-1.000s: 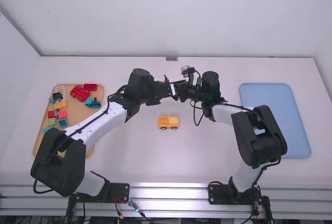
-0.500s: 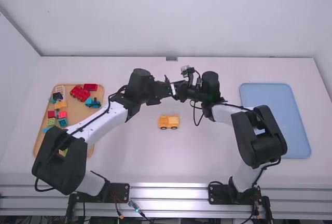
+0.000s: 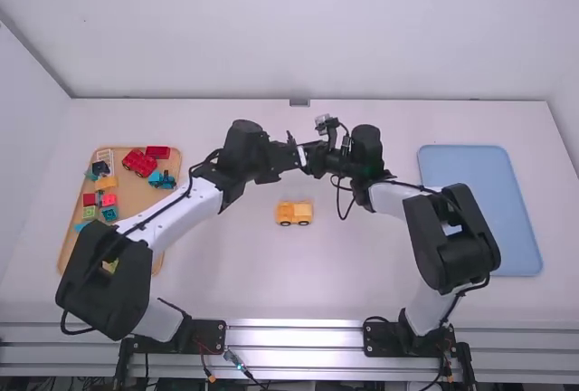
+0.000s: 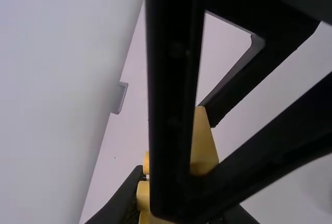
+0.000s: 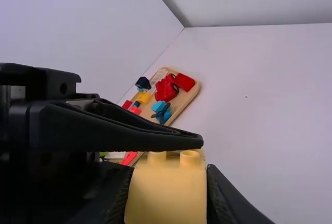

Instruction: Assemble lego blocks to make yellow taxi

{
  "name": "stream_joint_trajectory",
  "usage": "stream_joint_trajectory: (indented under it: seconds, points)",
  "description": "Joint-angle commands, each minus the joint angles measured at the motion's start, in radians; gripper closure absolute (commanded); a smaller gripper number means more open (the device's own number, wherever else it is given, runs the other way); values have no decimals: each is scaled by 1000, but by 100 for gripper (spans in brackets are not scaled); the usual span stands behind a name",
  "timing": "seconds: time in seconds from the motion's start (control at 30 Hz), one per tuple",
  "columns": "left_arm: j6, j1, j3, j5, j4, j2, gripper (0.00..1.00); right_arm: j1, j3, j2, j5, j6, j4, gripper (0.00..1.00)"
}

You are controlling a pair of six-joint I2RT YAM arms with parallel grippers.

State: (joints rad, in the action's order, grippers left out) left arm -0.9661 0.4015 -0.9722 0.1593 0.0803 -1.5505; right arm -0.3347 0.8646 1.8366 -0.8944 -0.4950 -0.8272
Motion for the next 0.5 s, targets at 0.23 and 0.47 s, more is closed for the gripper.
stream_joint_trajectory:
  seconds: [0.23, 0.47]
  points:
    - [8, 4, 9, 35, 6, -4, 1, 0, 6, -11, 58, 32, 33, 70]
    - [56, -4, -3, -77, -41, 11, 1, 21, 6, -11, 86, 179, 105, 72]
